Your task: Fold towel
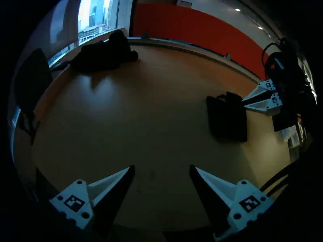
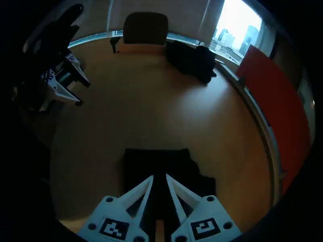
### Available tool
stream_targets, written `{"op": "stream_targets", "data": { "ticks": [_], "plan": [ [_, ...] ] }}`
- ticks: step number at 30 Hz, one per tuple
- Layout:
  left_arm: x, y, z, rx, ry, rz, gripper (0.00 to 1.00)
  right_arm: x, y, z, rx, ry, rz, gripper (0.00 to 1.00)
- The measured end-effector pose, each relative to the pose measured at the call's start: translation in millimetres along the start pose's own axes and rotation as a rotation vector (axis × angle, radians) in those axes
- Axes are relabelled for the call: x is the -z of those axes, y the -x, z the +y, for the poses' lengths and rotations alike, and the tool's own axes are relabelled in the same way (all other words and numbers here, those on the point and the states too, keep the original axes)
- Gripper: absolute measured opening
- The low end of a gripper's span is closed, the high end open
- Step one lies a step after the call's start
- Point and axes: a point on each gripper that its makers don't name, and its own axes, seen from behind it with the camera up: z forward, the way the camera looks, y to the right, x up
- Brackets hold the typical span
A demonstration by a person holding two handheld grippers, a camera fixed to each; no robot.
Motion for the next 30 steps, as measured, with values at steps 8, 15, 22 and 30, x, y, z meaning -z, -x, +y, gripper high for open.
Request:
{"op": "stream_targets", "data": {
  "ticks": [8,15,22,30],
  "plan": [
    [2.2,6.2,-2.0,0.022,-0.007,-0.002,1.0,-11.6,2.5,-9.4,-0.031,-0.031,-0.015,0.47],
    [2.7,7.1,-2.6,0.02,-0.007,-0.001,1.0,-10.7,11.1,-9.4,-0.074,-0.019,-0.026,0.69],
    [2.8,6.9,-3.2,0.017,-0.005,-0.003,1.0,-8.8,23.5,-15.1,-0.114,-0.015,-0.037,0.69],
    [3.2,9.6,-4.4,0.012,-0.007,-0.008,1.0,-5.7,41.7,-24.6,-0.152,-0.007,-0.059,0.69]
  ]
}}
